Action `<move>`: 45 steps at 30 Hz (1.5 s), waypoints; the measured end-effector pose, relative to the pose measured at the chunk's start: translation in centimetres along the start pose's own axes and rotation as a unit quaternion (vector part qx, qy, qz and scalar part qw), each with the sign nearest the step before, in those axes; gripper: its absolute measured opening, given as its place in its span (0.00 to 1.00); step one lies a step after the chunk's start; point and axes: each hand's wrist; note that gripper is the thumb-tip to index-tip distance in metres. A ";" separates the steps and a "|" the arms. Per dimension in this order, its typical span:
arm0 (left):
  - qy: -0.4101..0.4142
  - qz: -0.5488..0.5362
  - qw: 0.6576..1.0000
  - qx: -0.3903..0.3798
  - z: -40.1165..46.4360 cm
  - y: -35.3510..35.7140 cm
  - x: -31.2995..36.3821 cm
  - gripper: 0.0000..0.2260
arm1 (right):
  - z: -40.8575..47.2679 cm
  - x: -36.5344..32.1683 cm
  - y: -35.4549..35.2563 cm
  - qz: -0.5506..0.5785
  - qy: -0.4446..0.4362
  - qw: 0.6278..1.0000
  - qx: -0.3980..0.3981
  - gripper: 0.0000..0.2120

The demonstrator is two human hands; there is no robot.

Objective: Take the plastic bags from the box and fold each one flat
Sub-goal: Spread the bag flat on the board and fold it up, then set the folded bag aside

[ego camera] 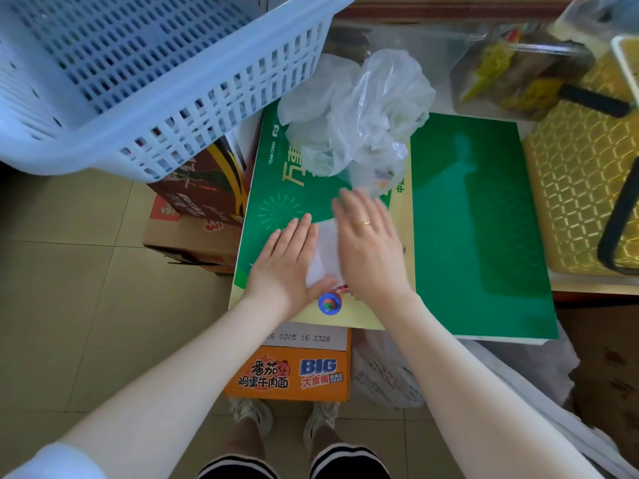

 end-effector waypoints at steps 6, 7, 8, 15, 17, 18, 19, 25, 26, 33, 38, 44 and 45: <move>0.055 0.022 0.998 0.036 -0.3 0.1 -1.2 0.44 | -1.7 0.9 2.1 -0.014 -0.041 0.985 -0.166 0.27; 0.056 0.024 0.998 0.031 -0.2 0.0 -1.2 0.44 | -1.9 1.6 2.1 -0.021 -0.035 0.985 -0.170 0.28; 0.055 0.027 0.998 0.020 -0.2 0.0 -1.2 0.45 | -1.9 2.2 1.9 -0.024 -0.020 0.983 -0.180 0.29; 0.063 0.036 0.997 -0.003 -0.3 -0.8 -1.5 0.49 | -2.3 3.8 0.3 -0.042 0.045 0.971 -0.232 0.33; 0.078 0.038 0.996 -0.015 -0.4 -1.6 -1.8 0.49 | -2.4 3.3 -0.5 -0.046 0.020 0.979 -0.200 0.27; 0.086 0.032 0.996 -0.009 -0.4 -1.9 -2.0 0.48 | -2.8 3.3 -0.5 -0.040 -0.009 0.984 -0.172 0.24; 0.097 0.033 0.995 0.003 -0.6 -2.2 -2.3 0.46 | -3.3 3.3 -0.6 -0.028 -0.036 0.985 -0.165 0.22; 0.140 0.057 0.988 -0.011 -1.2 -2.3 -3.7 0.39 | -4.1 3.6 -1.0 -0.021 -0.081 0.973 -0.214 0.35; 0.146 0.058 0.988 0.000 -1.2 -2.2 -3.7 0.39 | -3.7 3.6 -1.1 -0.029 -0.086 0.973 -0.211 0.33; 0.167 0.027 0.985 0.033 -0.5 -2.7 -3.9 0.36 | -3.4 2.9 -1.4 -0.072 -0.061 0.976 -0.195 0.23; 0.185 0.029 0.981 0.049 -0.2 -2.6 -3.9 0.36 | -3.1 1.3 -1.8 -0.025 0.060 0.989 -0.136 0.09; 0.186 -0.082 0.968 0.145 0.1 -4.4 -3.1 0.16 | -3.2 2.1 -4.2 0.188 0.197 0.959 -0.074 0.09; 0.189 -0.093 0.963 0.168 -0.2 -5.3 -2.6 0.16 | -3.4 2.1 -5.3 0.218 0.191 0.955 -0.061 0.09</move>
Point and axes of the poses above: each hand's wrist, its own z-axis towards the middle knuckle, its own y-axis out of the palm, x = y × z, and after that the axes turned 2 degrees about -z, right-handed
